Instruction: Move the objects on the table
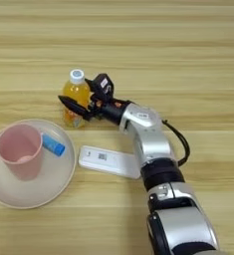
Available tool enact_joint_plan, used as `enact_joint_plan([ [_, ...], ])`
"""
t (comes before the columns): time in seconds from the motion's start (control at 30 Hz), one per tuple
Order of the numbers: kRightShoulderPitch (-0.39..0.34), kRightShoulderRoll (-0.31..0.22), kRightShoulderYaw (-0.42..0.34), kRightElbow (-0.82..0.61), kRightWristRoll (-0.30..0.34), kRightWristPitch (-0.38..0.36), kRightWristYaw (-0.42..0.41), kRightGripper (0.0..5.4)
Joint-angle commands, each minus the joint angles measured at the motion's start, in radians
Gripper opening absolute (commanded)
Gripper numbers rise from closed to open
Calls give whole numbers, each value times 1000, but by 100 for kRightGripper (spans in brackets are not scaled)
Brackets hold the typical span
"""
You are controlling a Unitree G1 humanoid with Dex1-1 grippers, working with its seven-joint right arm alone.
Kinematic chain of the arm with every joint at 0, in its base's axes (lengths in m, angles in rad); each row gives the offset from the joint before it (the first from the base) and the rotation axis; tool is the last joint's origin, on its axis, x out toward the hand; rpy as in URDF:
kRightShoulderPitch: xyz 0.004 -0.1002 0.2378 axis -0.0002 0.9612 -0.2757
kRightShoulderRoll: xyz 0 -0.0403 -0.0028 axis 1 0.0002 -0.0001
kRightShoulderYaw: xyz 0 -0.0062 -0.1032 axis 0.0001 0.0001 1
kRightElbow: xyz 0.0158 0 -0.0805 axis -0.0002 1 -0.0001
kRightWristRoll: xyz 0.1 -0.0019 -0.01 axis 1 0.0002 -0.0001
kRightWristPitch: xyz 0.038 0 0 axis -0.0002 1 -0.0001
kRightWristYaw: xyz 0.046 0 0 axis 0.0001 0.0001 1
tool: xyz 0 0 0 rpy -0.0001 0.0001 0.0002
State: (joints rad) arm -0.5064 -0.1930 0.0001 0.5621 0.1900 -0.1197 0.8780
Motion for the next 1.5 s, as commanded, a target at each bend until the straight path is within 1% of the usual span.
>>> enact_joint_plan([
  [0.03, -150, -26, -77, -98, 57, -27, -74, 353],
  [0.13, -199, -47, -132, -75, 59, -35, -148, 353],
  [0.23, -255, -81, -178, -2, 36, -42, -237, 353],
  [0.33, -314, -139, -216, 117, -5, -52, -357, 353],
  [0.43, -350, -183, -233, 209, -37, -67, -437, 353],
  [0.6, -378, -234, -253, 307, -54, -82, -508, 353],
  [0.7, -397, -274, -257, 361, -72, -106, -551, 353],
  [0.77, -409, -294, -259, 390, -81, -115, -575, 352],
  [0.87, -420, -309, -259, 423, -91, -118, -595, 352],
  [0.97, -428, -317, -258, 454, -97, -121, -607, 352],
  [1.13, -433, -315, -249, 475, -101, -130, -607, 352],
  [1.17, -434, -315, -249, 477, -101, -130, -606, 382],
  [1.2, -434, -314, -250, 478, -102, -130, -604, 394],
  [1.23, -435, -314, -251, 479, -103, -129, -603, 417],
  [1.27, -435, -313, -252, 481, -103, -129, -602, 423],
  [1.3, -436, -312, -253, 482, -103, -131, -602, 446],
  [1.4, -437, -311, -253, 486, -103, -136, -602, 483],
  [1.5, -441, -311, -254, 492, -102, -143, -605, 507],
])
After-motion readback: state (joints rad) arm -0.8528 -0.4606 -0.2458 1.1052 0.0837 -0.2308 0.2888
